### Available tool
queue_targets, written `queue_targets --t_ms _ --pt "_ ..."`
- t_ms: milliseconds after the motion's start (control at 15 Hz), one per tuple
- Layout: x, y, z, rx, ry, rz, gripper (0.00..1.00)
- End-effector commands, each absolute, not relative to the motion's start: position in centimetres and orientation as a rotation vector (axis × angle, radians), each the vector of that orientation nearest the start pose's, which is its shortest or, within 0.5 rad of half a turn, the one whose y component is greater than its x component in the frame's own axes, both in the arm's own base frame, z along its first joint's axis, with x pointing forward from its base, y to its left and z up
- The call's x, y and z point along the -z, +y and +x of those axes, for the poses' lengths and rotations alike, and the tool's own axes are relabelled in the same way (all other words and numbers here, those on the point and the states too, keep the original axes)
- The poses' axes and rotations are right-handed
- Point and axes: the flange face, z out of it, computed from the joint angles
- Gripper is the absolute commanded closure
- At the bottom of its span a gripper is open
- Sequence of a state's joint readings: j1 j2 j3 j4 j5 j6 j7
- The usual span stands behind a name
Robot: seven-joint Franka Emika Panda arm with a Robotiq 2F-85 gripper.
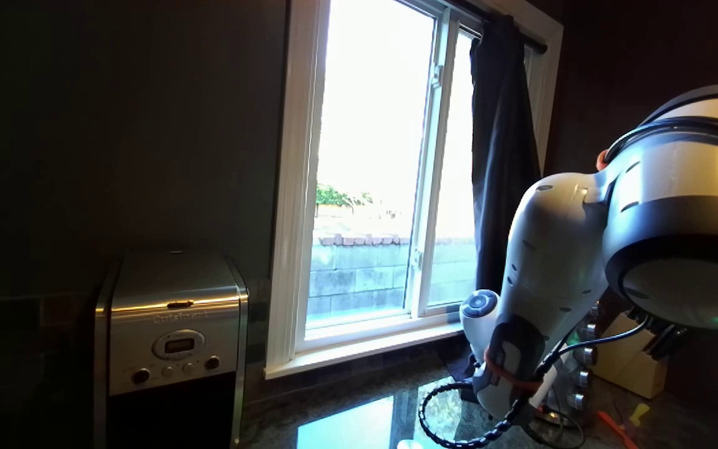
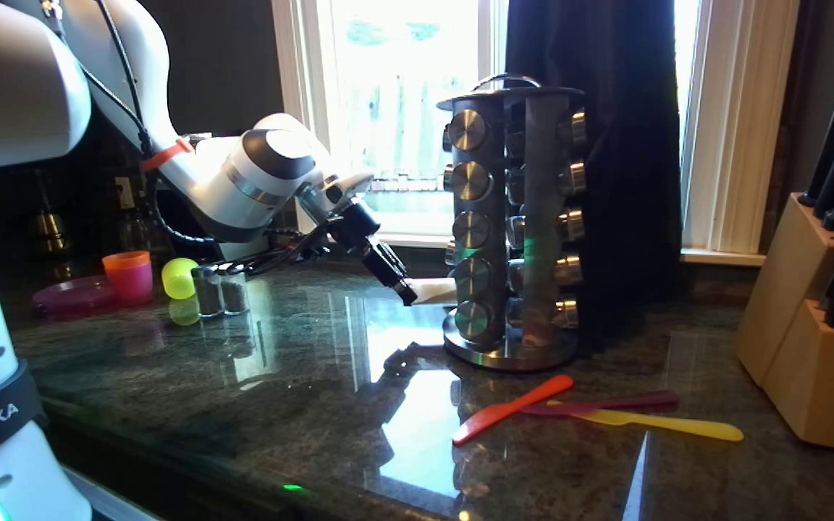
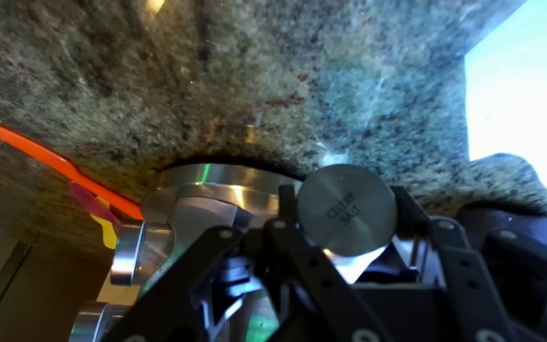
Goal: Remove one bottle from the rack
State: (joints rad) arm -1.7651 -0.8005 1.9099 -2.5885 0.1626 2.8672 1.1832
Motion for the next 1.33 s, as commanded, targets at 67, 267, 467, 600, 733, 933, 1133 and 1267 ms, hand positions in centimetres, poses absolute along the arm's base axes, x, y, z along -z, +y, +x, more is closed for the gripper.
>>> queue_targets --t_ms 67,267,467,600,733,933,1133,1267 --pt "-19.9 -0.3 44.3 -0.597 -1.323 2.229 0.75" --pt "-20.3 0.1 44.1 -0.589 -1.332 2.242 0.75" --pt "-21.8 0.6 43.0 -0.511 -1.361 2.268 0.75" --pt "-23.6 0.4 41.9 -0.412 -1.378 2.305 0.75" --pt "-25.6 0.0 41.4 -0.293 -1.390 2.348 0.75" --pt "-28.9 -0.6 41.4 -0.165 -1.415 2.428 0.75" --pt "-31.4 -1.4 41.5 -0.038 -1.431 2.528 0.75" --pt "-32.9 -1.7 41.5 0.063 -1.436 2.595 0.75"
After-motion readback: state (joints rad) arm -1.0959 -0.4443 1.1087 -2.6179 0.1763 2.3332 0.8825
